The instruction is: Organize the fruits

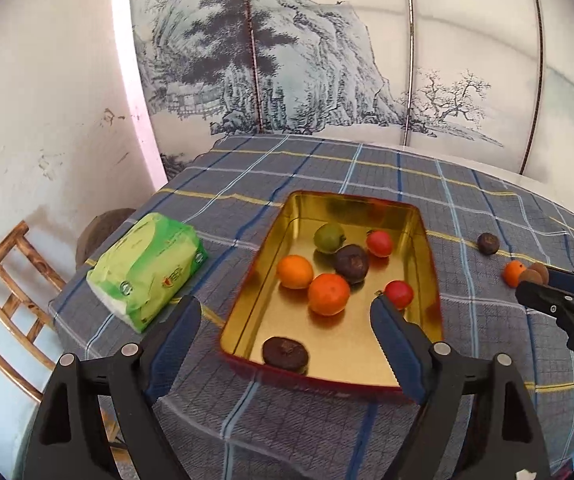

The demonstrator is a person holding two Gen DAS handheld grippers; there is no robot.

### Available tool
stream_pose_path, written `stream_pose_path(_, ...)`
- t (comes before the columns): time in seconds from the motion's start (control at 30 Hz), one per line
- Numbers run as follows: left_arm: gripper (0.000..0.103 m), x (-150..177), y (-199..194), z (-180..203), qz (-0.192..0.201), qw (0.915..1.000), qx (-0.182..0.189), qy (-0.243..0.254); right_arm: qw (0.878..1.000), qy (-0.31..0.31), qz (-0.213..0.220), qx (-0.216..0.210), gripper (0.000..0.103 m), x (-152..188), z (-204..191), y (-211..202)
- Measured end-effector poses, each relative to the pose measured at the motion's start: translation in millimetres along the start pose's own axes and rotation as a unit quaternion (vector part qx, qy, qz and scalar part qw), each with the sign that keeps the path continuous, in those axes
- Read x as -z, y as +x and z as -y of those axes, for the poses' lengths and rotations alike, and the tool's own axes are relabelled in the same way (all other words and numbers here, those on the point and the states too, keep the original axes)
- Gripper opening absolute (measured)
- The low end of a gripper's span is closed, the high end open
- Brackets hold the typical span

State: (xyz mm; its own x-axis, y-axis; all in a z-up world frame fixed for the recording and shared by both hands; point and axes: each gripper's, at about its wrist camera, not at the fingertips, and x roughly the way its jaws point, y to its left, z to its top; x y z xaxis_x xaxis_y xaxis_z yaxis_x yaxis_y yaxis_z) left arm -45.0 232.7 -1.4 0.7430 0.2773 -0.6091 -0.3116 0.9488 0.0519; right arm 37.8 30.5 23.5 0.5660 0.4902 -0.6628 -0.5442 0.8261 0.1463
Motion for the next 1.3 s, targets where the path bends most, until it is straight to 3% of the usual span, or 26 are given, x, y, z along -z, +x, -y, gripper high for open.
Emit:
stream_pose_path(0.77,0.084,23.2,2.6,-25.2,-0.024,0.9996,-0.001,-0.014,0.995,-0.061,-0.044,-0.062,0.049,-9.1,-75.2,43.5)
stream_pose_path(1.3,0.085,28.0,1.2,-33.5,-0.025,0.9996,-0.009,-0.013,0.993,-0.074,-0.08,-0.053,0.049,-11.5,-90.0,87.2)
